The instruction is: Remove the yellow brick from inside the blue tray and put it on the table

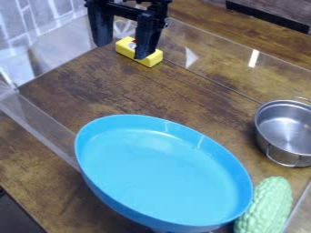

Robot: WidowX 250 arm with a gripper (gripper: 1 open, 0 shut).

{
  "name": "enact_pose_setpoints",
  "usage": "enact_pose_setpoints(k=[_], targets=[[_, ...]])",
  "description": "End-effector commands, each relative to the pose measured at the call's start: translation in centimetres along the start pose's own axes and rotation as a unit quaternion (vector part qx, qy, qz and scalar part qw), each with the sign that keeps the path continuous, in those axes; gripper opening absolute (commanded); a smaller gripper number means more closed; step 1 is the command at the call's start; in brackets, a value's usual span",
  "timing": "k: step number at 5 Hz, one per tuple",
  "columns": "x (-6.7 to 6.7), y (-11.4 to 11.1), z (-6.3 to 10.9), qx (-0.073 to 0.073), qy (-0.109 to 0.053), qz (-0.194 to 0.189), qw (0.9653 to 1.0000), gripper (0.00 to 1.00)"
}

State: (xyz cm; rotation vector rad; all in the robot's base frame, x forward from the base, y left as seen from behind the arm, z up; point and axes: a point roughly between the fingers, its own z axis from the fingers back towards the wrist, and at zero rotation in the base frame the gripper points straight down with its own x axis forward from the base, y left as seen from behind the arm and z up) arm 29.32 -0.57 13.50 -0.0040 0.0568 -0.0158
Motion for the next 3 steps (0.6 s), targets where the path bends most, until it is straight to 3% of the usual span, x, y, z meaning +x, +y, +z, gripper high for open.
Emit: enact_pose_setpoints(k=[1,2,3], targets=[[1.5,0.5,-0.6,0.004,-0.009,-0.002,1.0,1.0],[3.3,1.2,-1.4,0.012,-0.02,-0.006,0.9997,1.0],[4.0,1.3,-1.7,0.015,-0.027,-0.011,0.9995,1.0]])
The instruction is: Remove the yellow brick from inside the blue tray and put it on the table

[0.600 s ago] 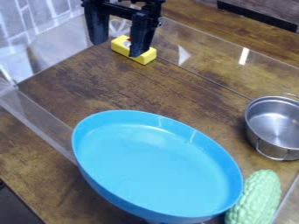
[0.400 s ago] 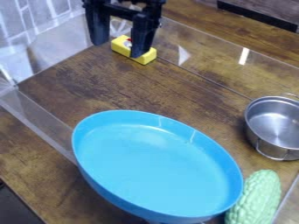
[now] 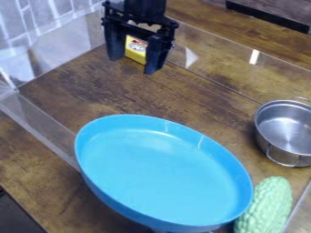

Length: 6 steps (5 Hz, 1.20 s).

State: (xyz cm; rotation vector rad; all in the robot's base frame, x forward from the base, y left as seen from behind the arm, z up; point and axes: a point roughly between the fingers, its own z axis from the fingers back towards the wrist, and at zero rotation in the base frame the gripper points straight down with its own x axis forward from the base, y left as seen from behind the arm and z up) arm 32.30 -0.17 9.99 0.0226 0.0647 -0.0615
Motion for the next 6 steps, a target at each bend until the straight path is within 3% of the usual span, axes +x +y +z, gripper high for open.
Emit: enact_pose_setpoints(k=[1,6], targets=[[1.2,1.0,1.4,0.005,-0.035,0.006,0.9993,1.0],[3.4,1.6,0.0,0.025,-0.059,-0.024,0.9977,1.0]])
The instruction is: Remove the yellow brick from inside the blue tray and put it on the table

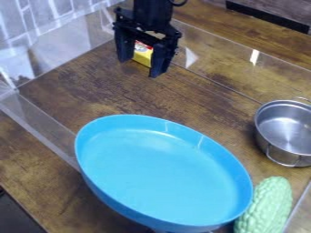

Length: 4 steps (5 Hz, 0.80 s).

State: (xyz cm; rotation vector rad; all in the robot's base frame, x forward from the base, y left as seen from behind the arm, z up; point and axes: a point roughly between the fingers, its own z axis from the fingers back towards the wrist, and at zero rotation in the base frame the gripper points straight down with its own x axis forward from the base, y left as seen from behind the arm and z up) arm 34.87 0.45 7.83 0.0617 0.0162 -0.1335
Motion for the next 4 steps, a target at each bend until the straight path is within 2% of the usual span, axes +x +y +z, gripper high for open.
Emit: enact_pose_setpoints(k=[1,4], targets=[[1.2,1.3,1.7,0.01,-0.04,0.005,0.9992,1.0],[3.1,2.5,0.5,0.025,-0.061,-0.014,0.9977,1.0]])
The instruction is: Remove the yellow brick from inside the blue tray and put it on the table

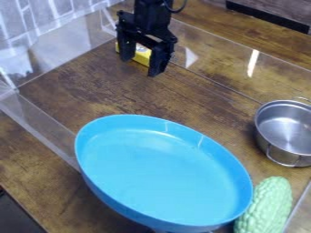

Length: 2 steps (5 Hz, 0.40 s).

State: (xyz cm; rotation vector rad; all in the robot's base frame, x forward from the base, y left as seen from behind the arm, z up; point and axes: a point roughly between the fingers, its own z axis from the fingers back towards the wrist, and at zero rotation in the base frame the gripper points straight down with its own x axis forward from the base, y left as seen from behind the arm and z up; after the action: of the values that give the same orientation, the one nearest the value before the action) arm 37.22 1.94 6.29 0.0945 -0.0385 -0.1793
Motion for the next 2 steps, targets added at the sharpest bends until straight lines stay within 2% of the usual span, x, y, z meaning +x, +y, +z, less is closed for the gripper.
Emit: enact_pose_setpoints(k=[1,2], targets=[[1.51,1.15,1.64,0.013,-0.04,0.0,0.9991,1.0],[2.12,1.49,1.23,0.017,-0.047,-0.006,0.9987,1.0]])
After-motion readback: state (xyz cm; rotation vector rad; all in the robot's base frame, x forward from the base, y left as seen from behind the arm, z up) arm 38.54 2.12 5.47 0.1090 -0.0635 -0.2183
